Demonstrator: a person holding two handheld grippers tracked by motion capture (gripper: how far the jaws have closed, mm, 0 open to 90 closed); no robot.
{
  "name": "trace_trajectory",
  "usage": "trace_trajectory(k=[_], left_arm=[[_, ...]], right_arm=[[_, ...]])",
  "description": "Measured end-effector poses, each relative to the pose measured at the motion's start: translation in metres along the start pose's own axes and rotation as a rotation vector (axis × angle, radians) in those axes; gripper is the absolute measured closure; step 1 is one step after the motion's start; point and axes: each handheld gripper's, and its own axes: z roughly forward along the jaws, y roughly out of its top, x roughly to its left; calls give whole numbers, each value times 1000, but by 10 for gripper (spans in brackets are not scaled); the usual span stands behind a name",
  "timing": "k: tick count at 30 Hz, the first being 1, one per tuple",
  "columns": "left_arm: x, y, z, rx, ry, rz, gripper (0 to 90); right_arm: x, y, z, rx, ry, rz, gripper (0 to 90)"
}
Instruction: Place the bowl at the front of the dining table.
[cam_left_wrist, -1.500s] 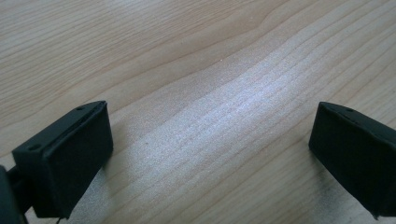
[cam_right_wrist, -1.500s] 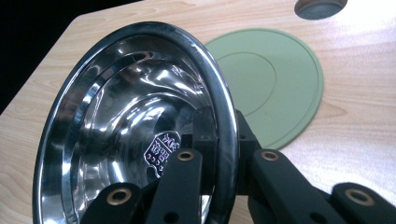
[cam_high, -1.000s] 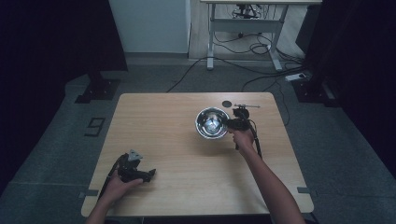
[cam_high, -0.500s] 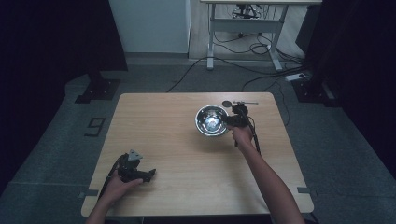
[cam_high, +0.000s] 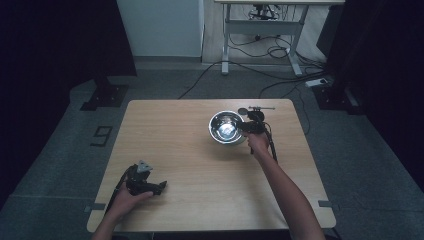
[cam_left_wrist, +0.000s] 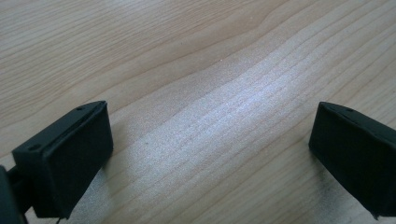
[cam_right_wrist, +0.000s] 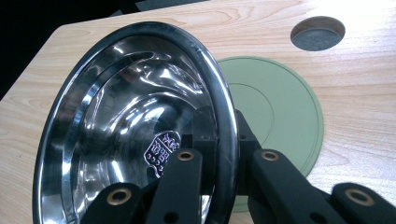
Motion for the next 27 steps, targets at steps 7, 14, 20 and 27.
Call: trace_trajectory(k=[7,14,20,27], left_arm=[[0,0,0,0,0,0,0],[0,0,0,0,0,0,0],[0,0,0,0,0,0,0],[0,0,0,0,0,0,0]], right_arm=[[-6,1,6,-4,-4,20,857],[-6,5,11,-9,-1,28,857],[-6,8,17,-13,-4,38,857],[-11,7,22,-11,-20,49,857]])
